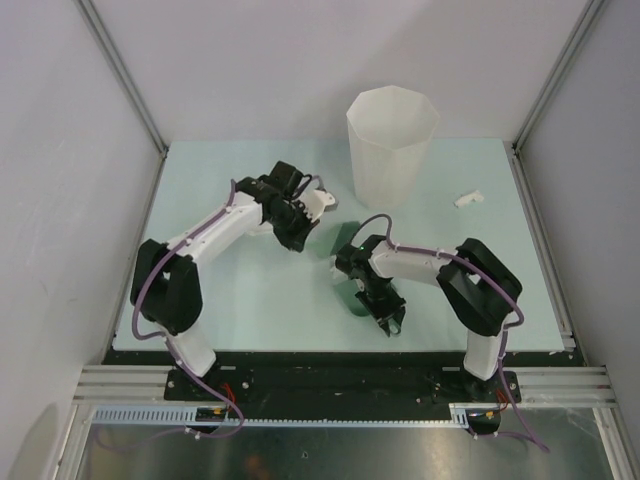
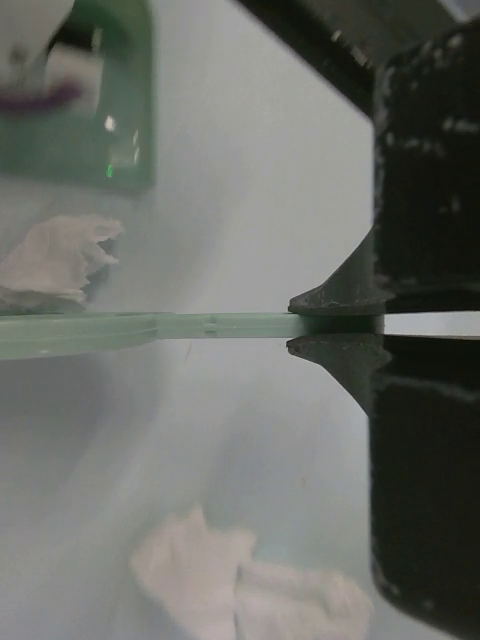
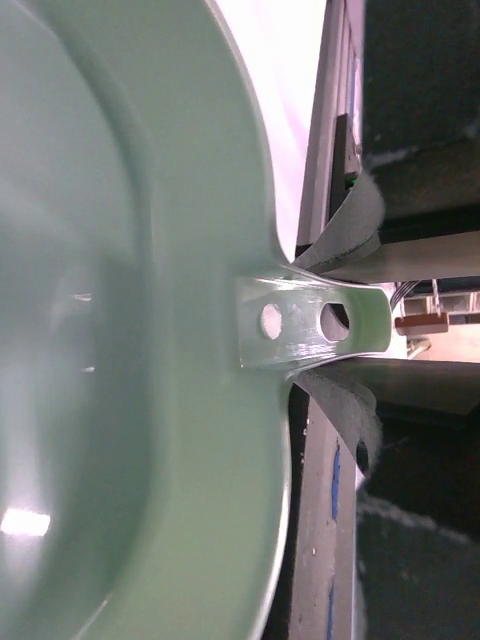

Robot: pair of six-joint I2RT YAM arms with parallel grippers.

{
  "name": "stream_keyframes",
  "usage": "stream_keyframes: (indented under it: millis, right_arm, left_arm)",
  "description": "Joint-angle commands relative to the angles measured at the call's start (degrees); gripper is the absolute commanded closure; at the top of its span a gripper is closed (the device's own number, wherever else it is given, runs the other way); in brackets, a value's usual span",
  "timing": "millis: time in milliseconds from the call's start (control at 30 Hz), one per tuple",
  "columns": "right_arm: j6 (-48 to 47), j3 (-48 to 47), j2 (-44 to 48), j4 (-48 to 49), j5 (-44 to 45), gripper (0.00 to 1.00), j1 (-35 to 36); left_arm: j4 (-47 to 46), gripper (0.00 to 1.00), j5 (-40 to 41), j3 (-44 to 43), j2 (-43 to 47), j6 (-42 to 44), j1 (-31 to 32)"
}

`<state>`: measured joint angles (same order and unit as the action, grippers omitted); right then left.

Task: Sweep away the paper scraps from the table

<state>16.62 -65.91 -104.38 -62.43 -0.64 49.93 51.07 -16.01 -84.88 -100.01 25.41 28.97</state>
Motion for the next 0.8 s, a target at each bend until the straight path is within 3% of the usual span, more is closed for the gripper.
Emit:
stream_keyframes:
  millis: [0, 100, 267, 500, 767]
  right_arm:
    - [-3.08, -3.43, -5.13, 3.01, 3.98, 1.00, -0.54]
    - [-3.17, -3.61, -4.87, 4.95, 5.21, 1.00, -1.85]
    - [-4.23, -3.70, -1.62, 7.85, 3.99, 1.00, -1.42]
    - [-4.76, -2.65, 2.24, 8.82, 1.53, 1.00, 0.43]
    - [-4.23, -2.64, 8.39, 4.87, 2.58, 1.00, 1.83]
  left_arm:
    - [1.22, 1.00, -12.71, 5.24, 7.53, 0.52, 2.58]
    - [2.80, 1.00, -18.94, 8.59, 11.92, 2.01, 3.29]
    - [3.34, 1.00, -19.58, 7.11, 15.19, 0.08, 2.32]
    - [3.25, 1.00, -11.33, 3.32, 16.86, -1.59, -0.84]
    - [3.16, 1.00, -4.65, 1.74, 20.37, -0.80, -10.51]
